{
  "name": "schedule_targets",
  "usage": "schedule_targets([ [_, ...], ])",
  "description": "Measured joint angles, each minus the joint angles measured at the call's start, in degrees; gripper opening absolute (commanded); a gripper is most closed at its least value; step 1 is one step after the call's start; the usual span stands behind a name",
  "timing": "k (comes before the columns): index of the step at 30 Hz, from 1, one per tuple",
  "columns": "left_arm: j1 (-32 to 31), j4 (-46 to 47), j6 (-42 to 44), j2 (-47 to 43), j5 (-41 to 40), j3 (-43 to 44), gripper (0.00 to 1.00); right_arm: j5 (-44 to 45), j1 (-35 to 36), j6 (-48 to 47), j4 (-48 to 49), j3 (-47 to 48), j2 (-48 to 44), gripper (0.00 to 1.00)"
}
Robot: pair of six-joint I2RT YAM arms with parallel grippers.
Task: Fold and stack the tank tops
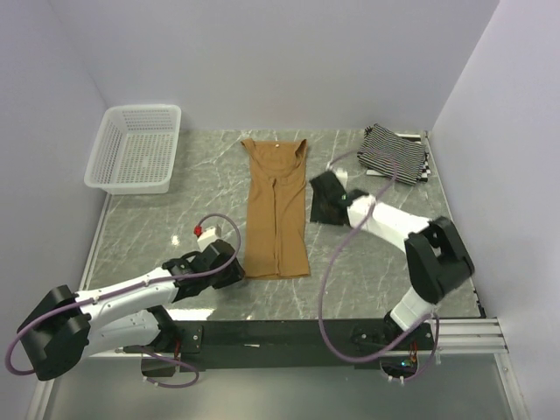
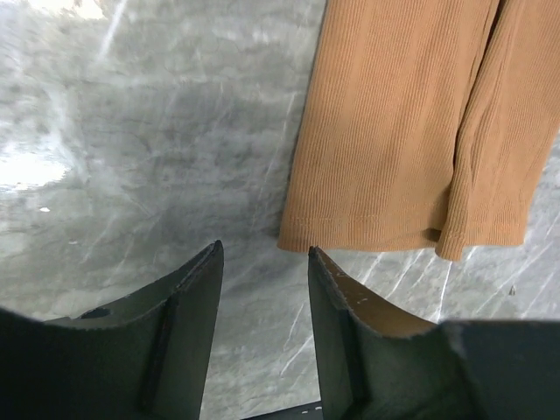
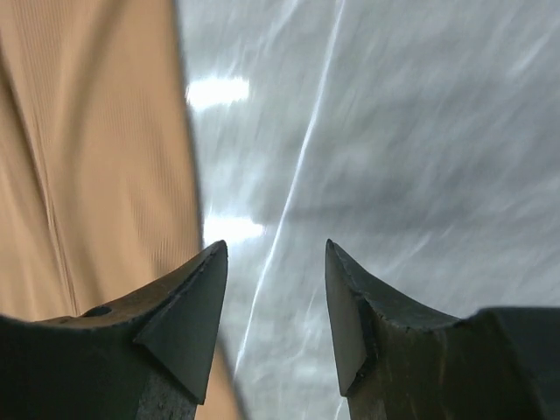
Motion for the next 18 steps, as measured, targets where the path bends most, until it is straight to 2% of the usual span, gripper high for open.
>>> schedule_targets([
  [7, 0.0, 4.5, -0.85, 0.92, 1.53, -1.66, 0.49, -4.79, 8.85, 7.96, 8.13, -20.83, -9.29, 0.55],
  [18, 0.0, 7.91, -2.54, 1.81, 1.05, -3.3, 0.48, -6.01, 12.92, 18.97, 15.32, -35.32, -24.04, 0.55],
])
